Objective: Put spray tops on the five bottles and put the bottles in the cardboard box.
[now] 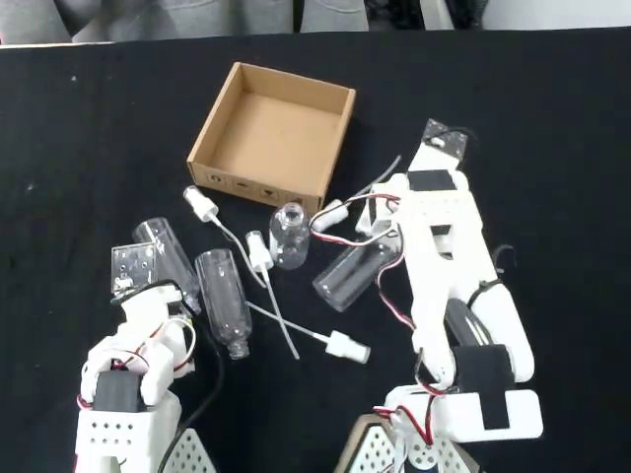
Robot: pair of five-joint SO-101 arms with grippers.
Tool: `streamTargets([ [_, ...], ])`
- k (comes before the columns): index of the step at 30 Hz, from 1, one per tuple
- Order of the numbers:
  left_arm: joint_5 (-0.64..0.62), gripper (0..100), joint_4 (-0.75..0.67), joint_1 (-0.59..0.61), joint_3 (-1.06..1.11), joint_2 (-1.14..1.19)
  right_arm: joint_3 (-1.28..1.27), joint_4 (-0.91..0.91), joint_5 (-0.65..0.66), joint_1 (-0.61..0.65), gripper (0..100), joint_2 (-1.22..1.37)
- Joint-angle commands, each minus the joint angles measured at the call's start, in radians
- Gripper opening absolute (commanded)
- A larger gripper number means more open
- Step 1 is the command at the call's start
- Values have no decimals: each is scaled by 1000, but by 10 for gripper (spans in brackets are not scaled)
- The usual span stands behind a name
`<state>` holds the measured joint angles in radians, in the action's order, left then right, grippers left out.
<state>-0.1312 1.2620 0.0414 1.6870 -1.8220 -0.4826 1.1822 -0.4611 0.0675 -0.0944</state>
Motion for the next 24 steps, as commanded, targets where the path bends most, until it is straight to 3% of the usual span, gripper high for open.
streamTargets([
  [1, -9, 30, 5, 10, 15, 11, 62, 11, 121, -26, 18, -65],
  [7, -9, 30, 5, 10, 15, 11, 62, 3, 368, -25, 18, -64],
  [17, -9, 30, 5, 10, 15, 11, 62, -28, 667, -20, 21, -54],
  [24, -9, 30, 5, 10, 15, 11, 42, -20, 712, 66, 22, -47],
])
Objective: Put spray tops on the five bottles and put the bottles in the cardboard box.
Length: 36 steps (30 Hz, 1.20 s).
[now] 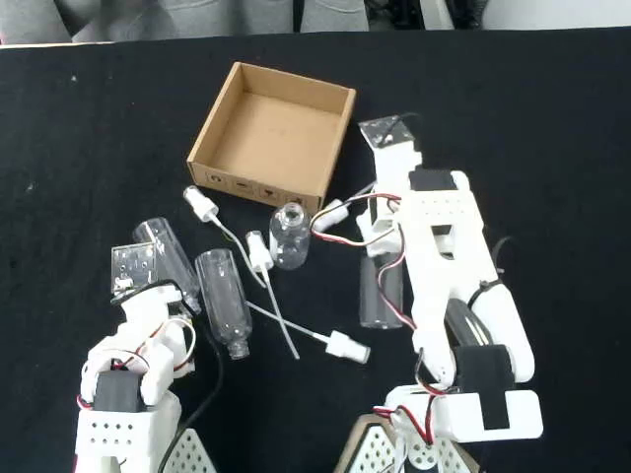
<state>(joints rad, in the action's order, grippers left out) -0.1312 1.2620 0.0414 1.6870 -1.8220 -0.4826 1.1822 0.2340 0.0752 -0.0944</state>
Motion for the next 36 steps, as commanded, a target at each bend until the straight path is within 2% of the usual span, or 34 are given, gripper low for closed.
streamTargets([
  [1, -9, 30, 5, 10, 15, 11, 39, -20, 17, 75, 22, -36],
  [7, -9, 30, 5, 10, 15, 11, 41, -20, 18, 114, 37, 65],
  [15, -9, 30, 5, 10, 15, 11, 39, 2, 17, 117, 260, 82],
  [23, -9, 30, 5, 10, 15, 11, 41, 38, -9, 183, 222, 82],
  [31, -9, 30, 5, 10, 15, 11, 33, 40, -112, 175, 216, 90],
  [36, -9, 30, 5, 10, 15, 11, 15, 43, -132, 117, 216, 84],
])
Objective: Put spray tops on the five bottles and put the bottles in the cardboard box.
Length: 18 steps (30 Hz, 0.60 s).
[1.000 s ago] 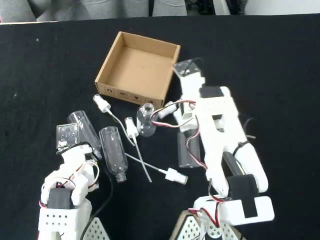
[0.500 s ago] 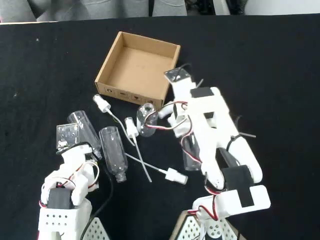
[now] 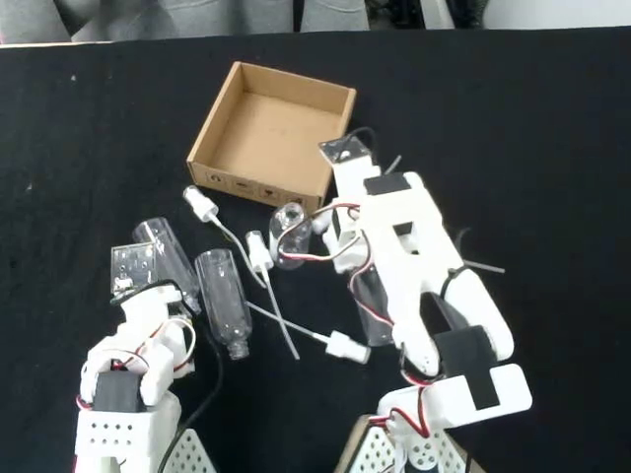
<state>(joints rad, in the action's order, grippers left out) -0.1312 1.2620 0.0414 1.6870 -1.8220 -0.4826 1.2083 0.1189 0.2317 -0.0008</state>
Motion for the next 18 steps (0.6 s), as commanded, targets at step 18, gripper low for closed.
streamTargets([
  [18, -9, 30, 5, 10, 15, 11, -33, 43, -8, -54, 221, 15],
])
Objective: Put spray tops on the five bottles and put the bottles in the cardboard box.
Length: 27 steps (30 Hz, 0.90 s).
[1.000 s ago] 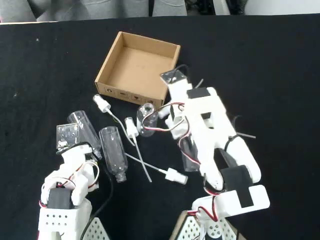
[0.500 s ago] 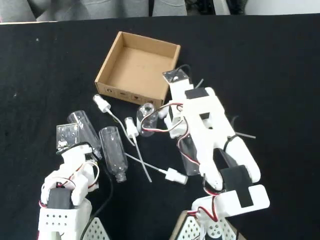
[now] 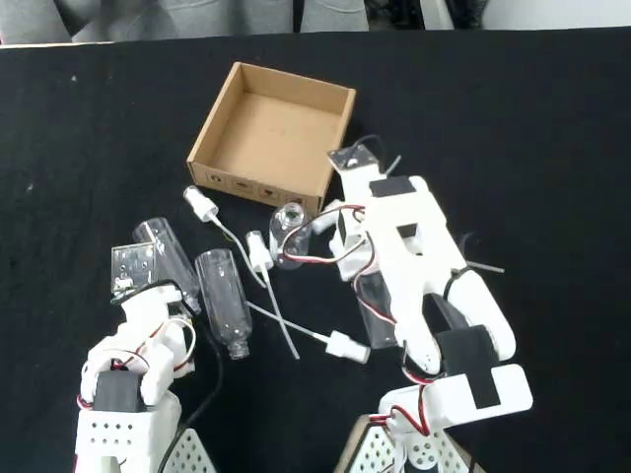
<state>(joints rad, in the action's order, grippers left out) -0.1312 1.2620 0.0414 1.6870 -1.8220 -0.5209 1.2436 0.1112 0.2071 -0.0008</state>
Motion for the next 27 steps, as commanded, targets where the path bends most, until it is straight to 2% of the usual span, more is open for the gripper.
streamTargets([
  [1, -9, 30, 5, 10, 15, 11, 7, 8, 0, -29, 221, 28],
  [9, -9, 30, 5, 10, 15, 11, 56, 55, 2, -34, 203, 90],
  [14, -9, 30, 5, 10, 15, 11, 70, 55, 2, -58, 77, 90],
  [21, -9, 30, 5, 10, 15, 11, 77, 68, 21, -61, 67, 88],
  [27, -9, 30, 5, 10, 15, 11, 131, 167, 77, -63, 34, 88],
])
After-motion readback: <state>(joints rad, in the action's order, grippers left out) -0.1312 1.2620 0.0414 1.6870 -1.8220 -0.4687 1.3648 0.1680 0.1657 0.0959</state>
